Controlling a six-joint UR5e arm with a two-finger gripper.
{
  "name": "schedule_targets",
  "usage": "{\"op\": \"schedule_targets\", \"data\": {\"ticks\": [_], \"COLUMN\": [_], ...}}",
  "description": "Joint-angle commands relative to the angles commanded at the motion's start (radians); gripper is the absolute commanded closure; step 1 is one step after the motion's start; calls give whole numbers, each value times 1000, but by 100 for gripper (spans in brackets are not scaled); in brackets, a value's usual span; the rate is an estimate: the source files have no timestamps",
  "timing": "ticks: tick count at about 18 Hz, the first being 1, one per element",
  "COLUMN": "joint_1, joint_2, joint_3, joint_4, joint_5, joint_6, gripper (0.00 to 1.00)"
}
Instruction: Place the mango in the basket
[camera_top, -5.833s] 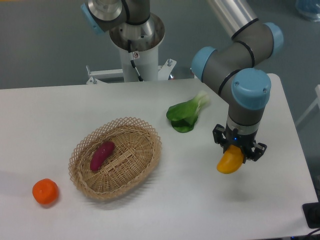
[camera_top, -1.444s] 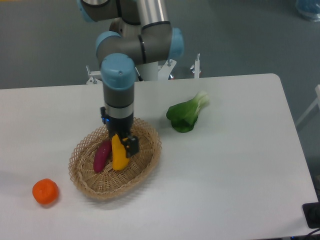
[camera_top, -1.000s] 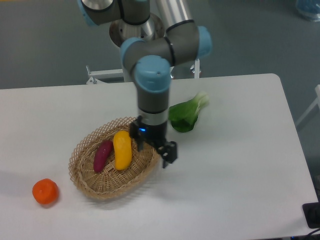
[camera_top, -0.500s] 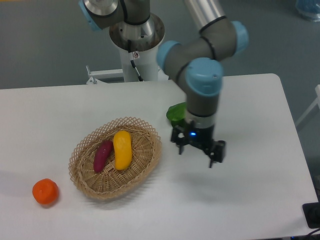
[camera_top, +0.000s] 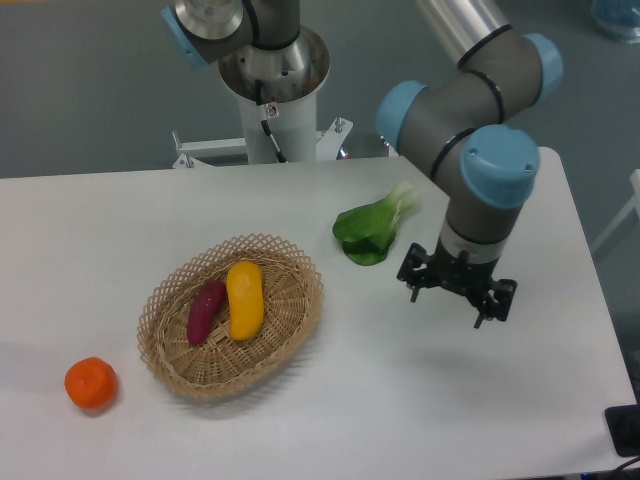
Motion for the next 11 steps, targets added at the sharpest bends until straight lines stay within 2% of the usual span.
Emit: {"op": "schedule_targets", "data": {"ticks": [2,11], "joint_1": [0,-2], "joint_2": [3,5], "joint_3": [-11,-45], "joint_4": [-2,21], "joint_5": [32,71], "joint_6": [65,69], "gripper": [0,0]}}
